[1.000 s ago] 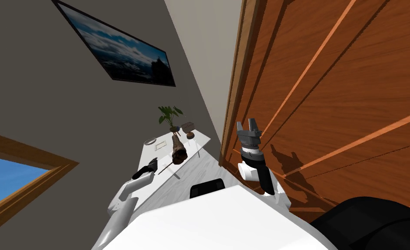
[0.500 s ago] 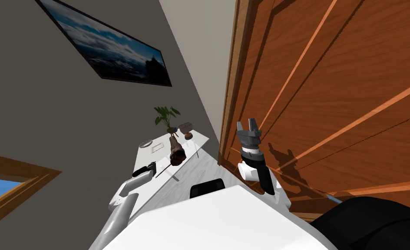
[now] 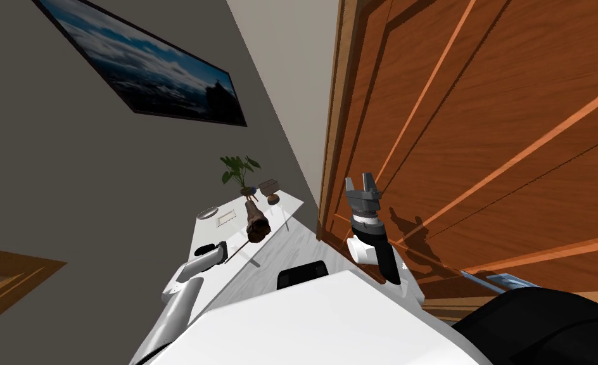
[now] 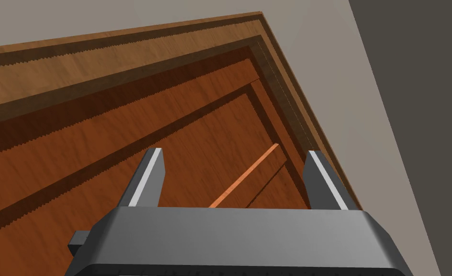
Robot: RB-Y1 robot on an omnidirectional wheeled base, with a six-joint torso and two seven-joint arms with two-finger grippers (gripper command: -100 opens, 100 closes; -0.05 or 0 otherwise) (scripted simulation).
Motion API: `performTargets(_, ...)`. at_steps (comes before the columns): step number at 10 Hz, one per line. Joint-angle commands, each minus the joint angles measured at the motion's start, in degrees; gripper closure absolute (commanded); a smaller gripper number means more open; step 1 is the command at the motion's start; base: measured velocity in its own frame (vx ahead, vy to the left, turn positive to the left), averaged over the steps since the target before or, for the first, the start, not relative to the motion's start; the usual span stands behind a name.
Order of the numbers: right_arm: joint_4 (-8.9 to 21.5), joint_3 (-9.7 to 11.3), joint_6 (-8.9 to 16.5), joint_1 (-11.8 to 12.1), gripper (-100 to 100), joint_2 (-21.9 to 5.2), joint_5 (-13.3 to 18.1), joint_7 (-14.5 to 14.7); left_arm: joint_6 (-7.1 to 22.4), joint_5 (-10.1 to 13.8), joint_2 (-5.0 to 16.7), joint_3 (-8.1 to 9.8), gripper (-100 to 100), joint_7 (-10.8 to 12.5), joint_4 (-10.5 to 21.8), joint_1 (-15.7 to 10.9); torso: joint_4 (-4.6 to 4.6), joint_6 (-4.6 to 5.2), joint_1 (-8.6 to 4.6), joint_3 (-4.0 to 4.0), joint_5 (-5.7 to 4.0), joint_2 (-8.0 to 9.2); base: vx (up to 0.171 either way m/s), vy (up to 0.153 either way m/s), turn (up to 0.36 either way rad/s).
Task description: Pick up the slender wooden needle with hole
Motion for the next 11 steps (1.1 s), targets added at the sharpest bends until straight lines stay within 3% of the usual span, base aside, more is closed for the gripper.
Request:
performTargets(1,0.0,0.0,0.0,0.0,0,0.0,0.0,0.0,2.5,0.7,0.8,1.19,-100,1.2,2.9,-2.2,0.0,0.0,0.0,0.0,0.0,0.0,0.005,0.04,-0.126)
performTargets(2,0.0,0.0,0.0,0.0,0,0.0,0.0,0.0,2.5,0.7,0.8,1.19,-100,1.2,4.4,-2.2,0.0,0.04,0.02,-0.01,-0.01,-0.03,0.004,0.04,-0.075)
performTargets(3,0.0,0.0,0.0,0.0,0,0.0,0.0,0.0,4.6,1.0,1.2,2.18,-100,2.4,6.2,-4.0,-0.01,0.0,0.02,-0.02,0.0,-0.03,0.003,0.047,-0.12)
performTargets(4,0.0,0.0,0.0,0.0,0,0.0,0.0,0.0,4.6,1.0,1.2,2.18,-100,2.4,8.1,-4.0,0.0,0.03,0.05,-0.02,0.0,-0.04,0.001,0.04,-0.077)
performTargets(5,0.0,0.0,0.0,0.0,0,0.0,0.0,0.0,6.6,1.2,1.6,3.13,-100,3.5,10.1,-5.8,-0.01,0.0,0.03,-0.01,0.01,-0.02,-0.003,0.041,-0.102)
performTargets(8,0.0,0.0,0.0,0.0,0,0.0,0.0,0.0,8.5,1.4,1.9,4.05,-100,4.7,14.4,-7.5,0.0,0.03,0.04,-0.01,0.0,-0.02,0.0,0.042,-0.084)
performTargets(10,0.0,0.0,0.0,0.0,0,0.0,0.0,0.0,11.7,1.8,2.3,5.75,-100,6.9,18.6,-10.7,-0.01,0.01,0.04,-0.03,0.0,-0.07,0.014,0.059,-0.117)
performTargets(11,0.0,0.0,0.0,0.0,0,0.0,0.0,0.0,11.7,1.8,2.3,5.75,-100,6.9,20.1,-10.7,-0.01,0.02,0.12,-0.04,0.02,-0.08,0.009,0.063,-0.072)
